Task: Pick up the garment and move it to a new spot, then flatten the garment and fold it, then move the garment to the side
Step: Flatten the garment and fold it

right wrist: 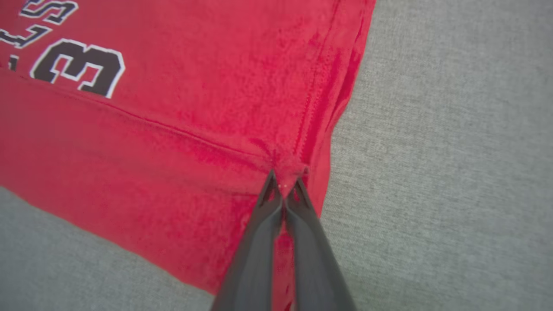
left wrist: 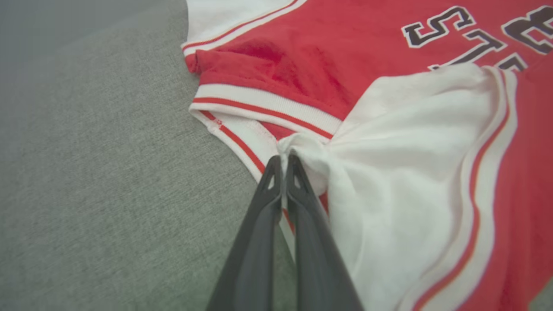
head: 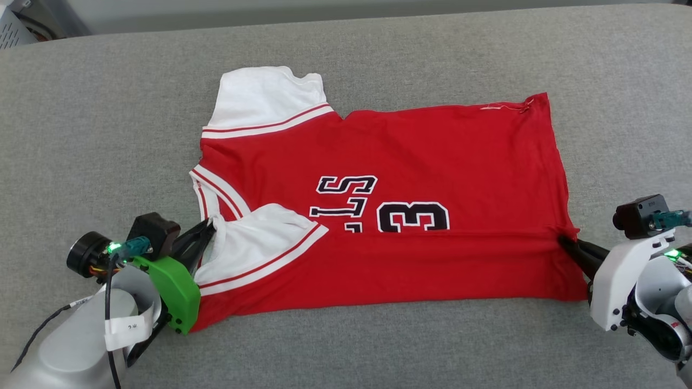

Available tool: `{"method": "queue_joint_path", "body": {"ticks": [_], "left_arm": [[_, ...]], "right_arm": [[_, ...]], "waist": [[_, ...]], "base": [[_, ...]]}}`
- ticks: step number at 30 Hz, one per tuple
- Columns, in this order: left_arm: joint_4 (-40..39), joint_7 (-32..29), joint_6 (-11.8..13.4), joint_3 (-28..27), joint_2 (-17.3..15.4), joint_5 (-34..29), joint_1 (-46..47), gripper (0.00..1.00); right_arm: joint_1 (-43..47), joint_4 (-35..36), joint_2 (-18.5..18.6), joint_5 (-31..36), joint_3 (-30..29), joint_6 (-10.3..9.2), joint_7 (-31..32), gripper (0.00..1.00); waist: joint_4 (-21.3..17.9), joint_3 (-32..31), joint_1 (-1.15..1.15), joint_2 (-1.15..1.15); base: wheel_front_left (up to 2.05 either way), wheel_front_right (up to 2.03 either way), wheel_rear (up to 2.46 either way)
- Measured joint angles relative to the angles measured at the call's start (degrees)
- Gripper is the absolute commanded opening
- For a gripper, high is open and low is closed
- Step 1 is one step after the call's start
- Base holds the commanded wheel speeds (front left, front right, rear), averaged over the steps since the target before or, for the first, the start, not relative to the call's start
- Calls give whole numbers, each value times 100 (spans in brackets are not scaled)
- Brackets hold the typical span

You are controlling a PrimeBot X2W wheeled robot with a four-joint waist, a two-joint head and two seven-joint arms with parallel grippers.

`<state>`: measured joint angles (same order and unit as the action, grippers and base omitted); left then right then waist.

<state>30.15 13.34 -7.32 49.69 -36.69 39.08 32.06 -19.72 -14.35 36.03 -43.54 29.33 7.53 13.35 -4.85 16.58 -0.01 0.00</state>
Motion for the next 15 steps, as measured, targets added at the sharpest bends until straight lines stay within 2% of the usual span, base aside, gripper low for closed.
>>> {"method": "queue_joint_path", "body": {"ticks": [9, 10, 11, 12, 15], "left_arm": [[461, 132, 0, 432, 169, 359, 252, 0], [500, 132, 0, 433, 192, 410, 261, 29], [545, 133, -1, 439, 207, 422, 271, 100], [581, 132, -1, 431, 211, 419, 281, 100], [595, 132, -1, 257, 208, 400, 318, 100]], "right_arm": [[-298, -608, -79, -125, 422, 1, -368, 0], [-309, -643, -86, -149, 439, 1, -439, 18], [-312, -679, -93, -165, 447, 0, -509, 68], [-312, -694, -94, -165, 452, 0, -570, 100], [-310, -701, -63, -165, 430, 0, -836, 100]], "waist": [[66, -18, 0, 0], [70, -37, 0, 0], [74, -62, 0, 0], [78, -84, 0, 0], [112, -177, 0, 0]], "base": [[0, 0, 0], [0, 0, 0], [0, 0, 0], [0, 0, 0], [0, 0, 0]]}}
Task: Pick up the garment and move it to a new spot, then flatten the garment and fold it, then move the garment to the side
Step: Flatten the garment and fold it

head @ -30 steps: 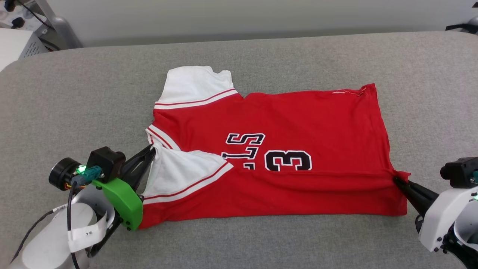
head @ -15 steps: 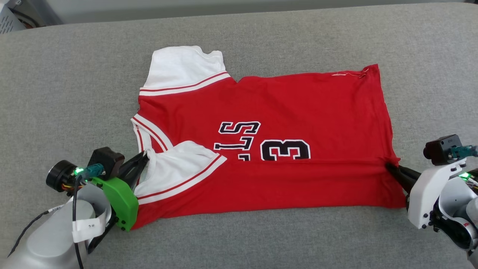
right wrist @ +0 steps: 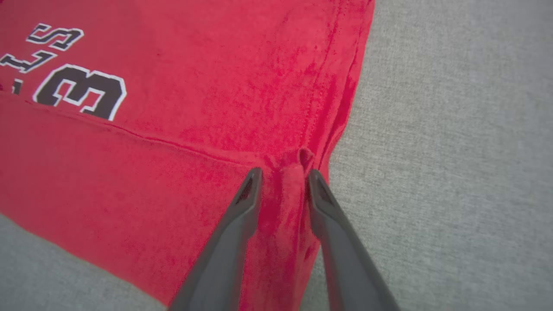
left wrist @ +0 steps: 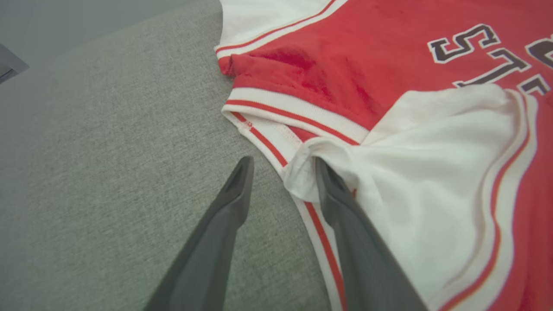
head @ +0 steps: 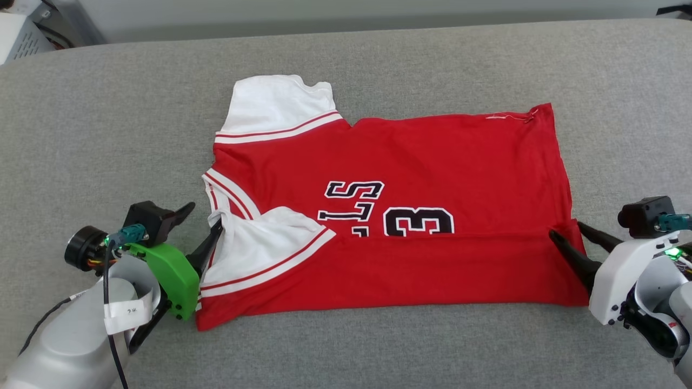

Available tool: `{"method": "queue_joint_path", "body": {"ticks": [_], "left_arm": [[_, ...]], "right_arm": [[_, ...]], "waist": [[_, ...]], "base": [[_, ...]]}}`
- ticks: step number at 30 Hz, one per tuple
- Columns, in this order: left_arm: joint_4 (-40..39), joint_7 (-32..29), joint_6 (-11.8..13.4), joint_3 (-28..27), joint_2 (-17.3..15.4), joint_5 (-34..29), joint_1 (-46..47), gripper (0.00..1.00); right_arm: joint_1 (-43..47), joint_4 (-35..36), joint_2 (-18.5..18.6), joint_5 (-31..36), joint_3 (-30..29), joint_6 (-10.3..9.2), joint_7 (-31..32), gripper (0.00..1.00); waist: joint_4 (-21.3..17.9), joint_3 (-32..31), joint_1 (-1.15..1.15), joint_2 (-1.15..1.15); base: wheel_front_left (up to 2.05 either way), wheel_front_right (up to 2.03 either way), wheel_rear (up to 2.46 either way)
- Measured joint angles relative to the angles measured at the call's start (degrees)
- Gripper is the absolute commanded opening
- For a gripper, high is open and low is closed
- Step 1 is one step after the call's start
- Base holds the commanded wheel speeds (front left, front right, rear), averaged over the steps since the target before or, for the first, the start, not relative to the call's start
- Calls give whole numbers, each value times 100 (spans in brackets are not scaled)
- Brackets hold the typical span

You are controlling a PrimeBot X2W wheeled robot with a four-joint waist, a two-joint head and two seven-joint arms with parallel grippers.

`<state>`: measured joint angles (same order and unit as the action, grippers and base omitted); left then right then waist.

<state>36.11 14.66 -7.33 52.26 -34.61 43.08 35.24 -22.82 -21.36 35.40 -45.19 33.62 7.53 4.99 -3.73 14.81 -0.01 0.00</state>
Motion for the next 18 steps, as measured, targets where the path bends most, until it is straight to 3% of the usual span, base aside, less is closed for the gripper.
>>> {"method": "queue_joint_path", "body": {"ticks": [9, 14, 18], "left_arm": [[-390, -75, 0, -53, -248, -226, 261, 100], [-890, -715, 0, 142, -485, 35, 688, 100], [-1358, -1617, 0, 458, -739, 477, 1067, 100]], "right_arm": [[313, 527, 279, 2, -335, 0, -274, 100], [512, 843, 294, 125, -590, 0, -210, 100], [636, 1045, 246, 221, -746, 0, -64, 100]], "waist": [[230, -251, 0, 0], [373, -360, 1, 0], [460, -435, 0, 0]], "base": [[0, 0, 0], [0, 0, 0], [0, 0, 0]]}}
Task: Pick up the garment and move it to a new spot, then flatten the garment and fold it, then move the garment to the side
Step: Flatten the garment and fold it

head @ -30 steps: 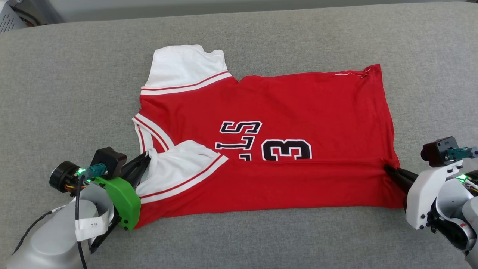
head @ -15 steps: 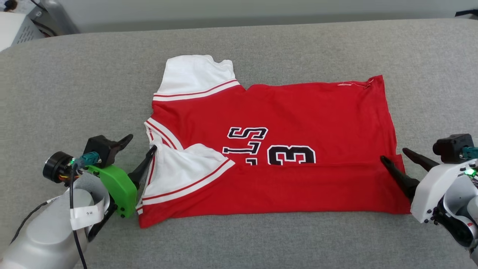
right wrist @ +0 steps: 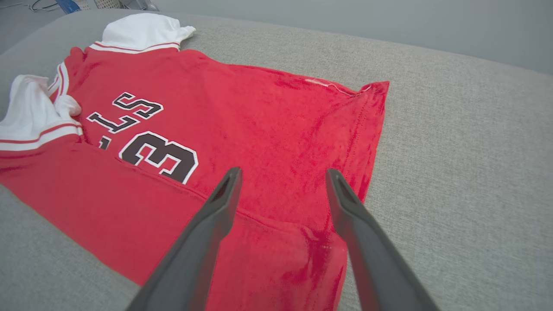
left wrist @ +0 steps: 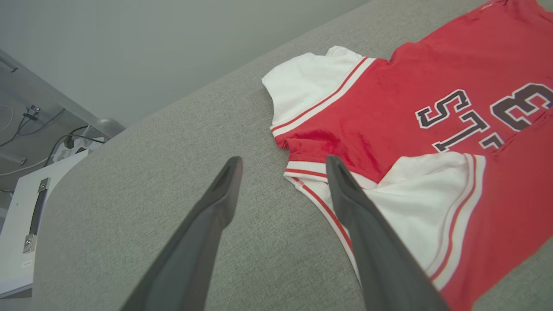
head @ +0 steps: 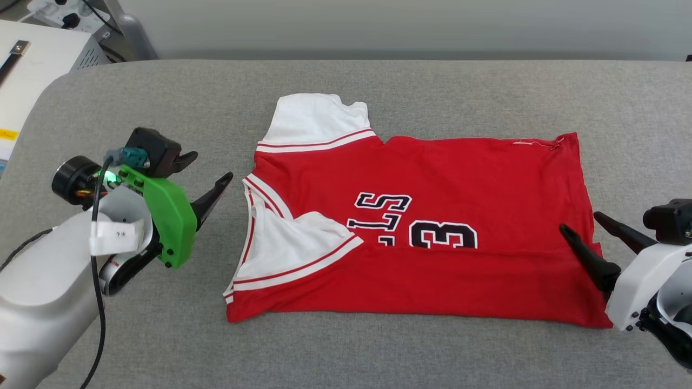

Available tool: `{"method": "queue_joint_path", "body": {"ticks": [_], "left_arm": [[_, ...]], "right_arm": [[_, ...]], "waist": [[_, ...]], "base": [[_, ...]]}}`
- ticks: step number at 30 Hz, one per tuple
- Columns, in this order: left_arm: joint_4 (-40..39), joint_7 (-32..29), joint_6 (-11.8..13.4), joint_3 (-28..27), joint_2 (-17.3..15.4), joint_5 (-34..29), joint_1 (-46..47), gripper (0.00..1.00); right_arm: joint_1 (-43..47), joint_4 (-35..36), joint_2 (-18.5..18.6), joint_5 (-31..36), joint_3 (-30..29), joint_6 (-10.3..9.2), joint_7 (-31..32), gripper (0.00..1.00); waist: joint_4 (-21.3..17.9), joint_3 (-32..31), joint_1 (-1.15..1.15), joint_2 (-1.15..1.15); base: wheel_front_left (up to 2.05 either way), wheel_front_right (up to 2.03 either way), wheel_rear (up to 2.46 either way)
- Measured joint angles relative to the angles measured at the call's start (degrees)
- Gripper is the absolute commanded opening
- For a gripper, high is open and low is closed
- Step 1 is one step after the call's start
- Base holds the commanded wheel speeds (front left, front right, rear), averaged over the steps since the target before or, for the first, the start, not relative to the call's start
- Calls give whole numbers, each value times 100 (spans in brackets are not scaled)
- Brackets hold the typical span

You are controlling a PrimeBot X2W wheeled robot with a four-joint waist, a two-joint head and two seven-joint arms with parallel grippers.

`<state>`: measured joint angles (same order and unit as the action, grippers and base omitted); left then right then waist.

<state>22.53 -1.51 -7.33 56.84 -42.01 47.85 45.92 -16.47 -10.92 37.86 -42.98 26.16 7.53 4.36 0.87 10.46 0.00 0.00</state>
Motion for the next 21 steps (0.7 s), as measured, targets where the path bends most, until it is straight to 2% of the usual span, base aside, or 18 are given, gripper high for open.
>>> {"method": "queue_joint_path", "body": {"ticks": [6, 9, 15, 21], "left_arm": [[-387, -1594, 0, 443, -207, 944, 475, 100], [-403, -2159, 0, 601, -256, 1303, 600, 100], [-308, -3050, 0, 901, -226, 1963, 668, 100], [-169, -3419, 0, 1295, -115, 2025, 661, 100]], "right_arm": [[147, 151, -148, 159, -172, 0, 179, 100], [191, 202, -192, 187, -208, 0, 255, 100], [238, 254, -238, 190, -276, 0, 355, 100], [238, 261, -278, 190, -304, 0, 420, 100]], "waist": [[56, -83, 0, 0], [43, -117, 0, 0], [-23, -146, 0, 0], [-87, -140, 0, 0]], "base": [[0, 0, 0], [0, 0, 0], [0, 0, 0], [0, 0, 0]]}}
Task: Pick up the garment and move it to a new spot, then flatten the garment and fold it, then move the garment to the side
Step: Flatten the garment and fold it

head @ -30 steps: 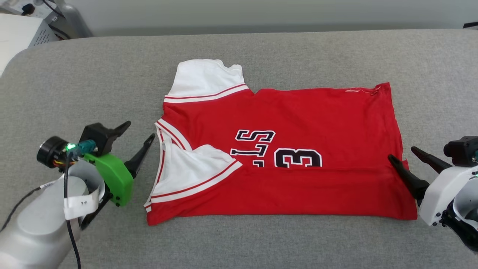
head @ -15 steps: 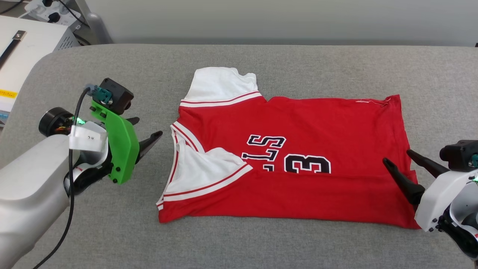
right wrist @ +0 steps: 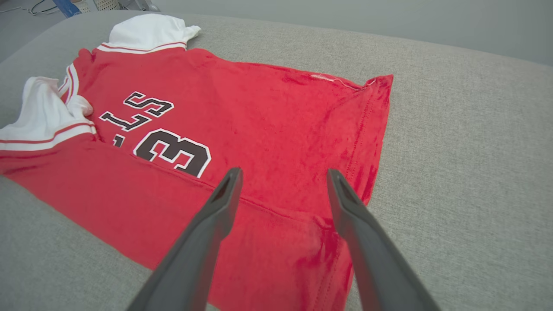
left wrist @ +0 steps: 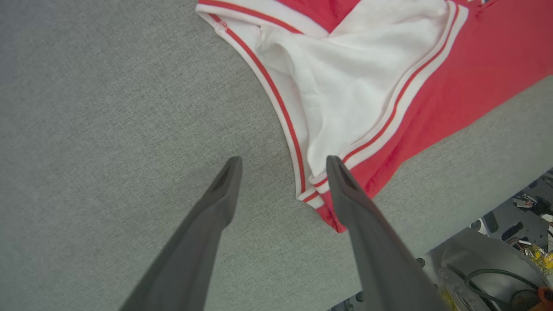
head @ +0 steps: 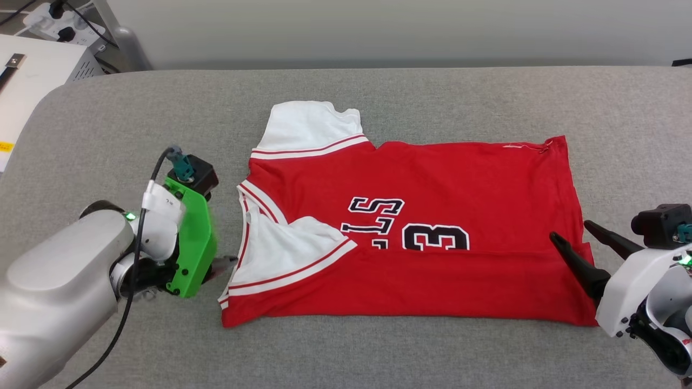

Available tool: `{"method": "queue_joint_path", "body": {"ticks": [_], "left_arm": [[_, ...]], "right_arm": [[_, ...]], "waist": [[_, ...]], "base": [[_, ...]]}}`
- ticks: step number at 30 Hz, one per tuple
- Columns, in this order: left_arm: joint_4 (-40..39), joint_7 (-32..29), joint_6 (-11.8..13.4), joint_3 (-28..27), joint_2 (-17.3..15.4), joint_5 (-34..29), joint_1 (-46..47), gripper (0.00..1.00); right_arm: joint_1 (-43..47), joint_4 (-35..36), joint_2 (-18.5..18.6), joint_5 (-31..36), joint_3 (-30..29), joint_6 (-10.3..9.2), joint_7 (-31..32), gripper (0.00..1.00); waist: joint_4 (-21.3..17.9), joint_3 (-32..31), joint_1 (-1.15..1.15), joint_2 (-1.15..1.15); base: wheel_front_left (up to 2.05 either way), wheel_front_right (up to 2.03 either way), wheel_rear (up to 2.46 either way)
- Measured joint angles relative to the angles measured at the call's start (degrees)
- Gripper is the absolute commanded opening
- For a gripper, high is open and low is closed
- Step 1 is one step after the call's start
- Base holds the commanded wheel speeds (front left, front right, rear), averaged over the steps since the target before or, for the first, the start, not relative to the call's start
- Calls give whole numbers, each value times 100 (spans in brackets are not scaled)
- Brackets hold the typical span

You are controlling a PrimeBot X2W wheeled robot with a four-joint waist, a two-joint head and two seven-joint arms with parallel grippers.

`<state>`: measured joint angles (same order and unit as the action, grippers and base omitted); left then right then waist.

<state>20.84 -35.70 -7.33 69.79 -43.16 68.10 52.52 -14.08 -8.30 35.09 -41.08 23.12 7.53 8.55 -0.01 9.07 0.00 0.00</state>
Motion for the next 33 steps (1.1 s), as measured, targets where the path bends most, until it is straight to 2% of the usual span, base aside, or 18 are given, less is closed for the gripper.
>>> {"method": "queue_joint_path", "body": {"ticks": [10, 14, 20, 21, 22, 23, 28, 33], "left_arm": [[215, -243, 0, 235, 236, 237, -417, 100], [455, -51, 0, 252, 359, 247, -620, 100], [708, 196, 0, 214, 375, 88, -810, 100], [721, 231, 0, 203, 374, 78, -844, 79], [722, 294, 0, 197, 371, 31, -871, 13], [734, 363, -1, 193, 374, 4, -900, 0], [767, 849, 0, 199, 371, -185, -1033, 0], [605, 1392, 0, 279, 325, -252, -1093, 0]], "right_arm": [[-9, -91, -69, -1, 87, 0, 25, 100], [-45, -163, -155, 0, 198, 0, 19, 100], [-164, -253, -221, -1, 357, 0, -27, 100], [-181, -261, -219, -1, 363, 0, -46, 100], [-190, -272, -212, -1, 367, 0, -55, 100], [-191, -286, -205, 1, 365, 0, -74, 100], [-203, -296, -101, 93, 376, 0, -81, 100], [-300, -59, 207, 356, 277, 0, 47, 100]], "waist": [[-109, 64, 0, 0], [-171, 125, 0, 0], [-286, 192, 0, 0], [-306, 198, 0, 0], [-322, 200, 0, 0], [-331, 201, 0, 0], [-331, 131, 0, 0], [-295, 0, 0, 0]], "base": [[0, 0, 0], [0, 0, 0], [0, 0, 0], [0, 0, 0], [0, 0, 0], [0, 0, 0], [0, 0, 0], [0, 0, 0]]}}
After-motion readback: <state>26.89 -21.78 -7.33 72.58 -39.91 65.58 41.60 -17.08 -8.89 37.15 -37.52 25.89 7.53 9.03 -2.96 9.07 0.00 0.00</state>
